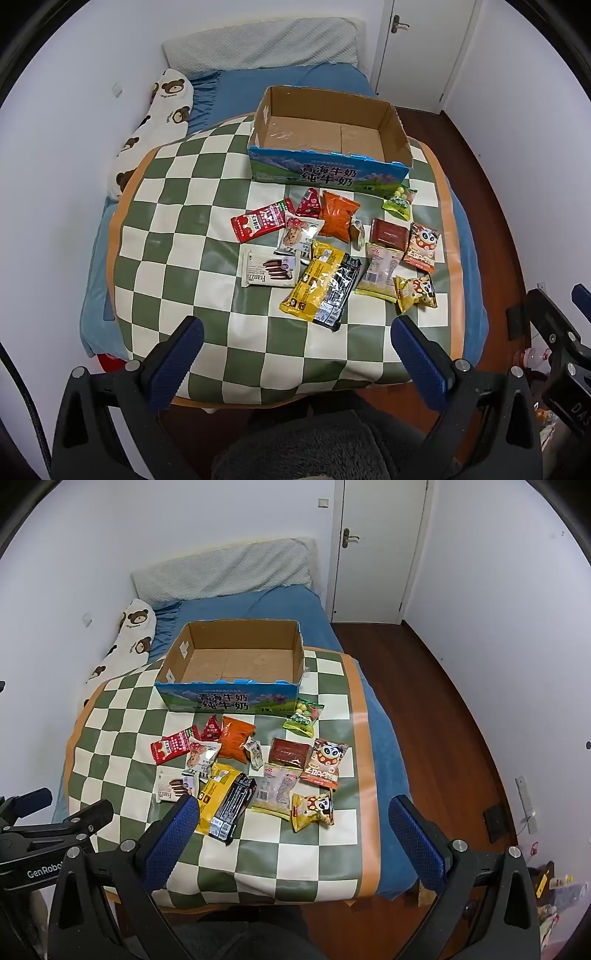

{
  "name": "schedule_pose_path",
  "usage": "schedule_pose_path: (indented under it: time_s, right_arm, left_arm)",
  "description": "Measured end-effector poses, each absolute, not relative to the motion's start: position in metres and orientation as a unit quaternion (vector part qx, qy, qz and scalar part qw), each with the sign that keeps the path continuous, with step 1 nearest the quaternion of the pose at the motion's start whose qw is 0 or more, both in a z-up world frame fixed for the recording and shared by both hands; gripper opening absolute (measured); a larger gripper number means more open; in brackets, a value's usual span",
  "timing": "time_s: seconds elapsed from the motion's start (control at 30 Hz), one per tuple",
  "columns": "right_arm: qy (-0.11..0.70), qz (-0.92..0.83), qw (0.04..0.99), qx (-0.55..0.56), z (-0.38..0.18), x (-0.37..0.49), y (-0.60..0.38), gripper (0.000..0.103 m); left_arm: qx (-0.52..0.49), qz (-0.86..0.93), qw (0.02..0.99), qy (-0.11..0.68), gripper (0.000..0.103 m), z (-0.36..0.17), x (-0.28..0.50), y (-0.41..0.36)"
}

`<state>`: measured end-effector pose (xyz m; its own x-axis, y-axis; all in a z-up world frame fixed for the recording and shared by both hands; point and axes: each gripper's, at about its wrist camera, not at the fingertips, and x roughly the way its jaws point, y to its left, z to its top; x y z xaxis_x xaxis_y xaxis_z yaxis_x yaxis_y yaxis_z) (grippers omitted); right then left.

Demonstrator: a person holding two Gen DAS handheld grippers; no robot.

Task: Organize snacks

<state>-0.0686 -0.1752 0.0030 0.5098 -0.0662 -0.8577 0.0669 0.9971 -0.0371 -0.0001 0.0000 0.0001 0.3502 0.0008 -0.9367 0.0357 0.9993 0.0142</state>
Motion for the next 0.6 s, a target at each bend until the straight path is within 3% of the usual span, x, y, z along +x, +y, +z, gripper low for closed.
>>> schedule_pose_path:
  time_s: [0.6]
  right_arm:
    - [0.495,-0.040,0.868,-0.004,0.0002,-0.0712,-0.1739,0.103]
  left_arm:
    - [0.010,-0.015,0.821,0.571,0.103,-0.0013,-0.0031,-0.0057]
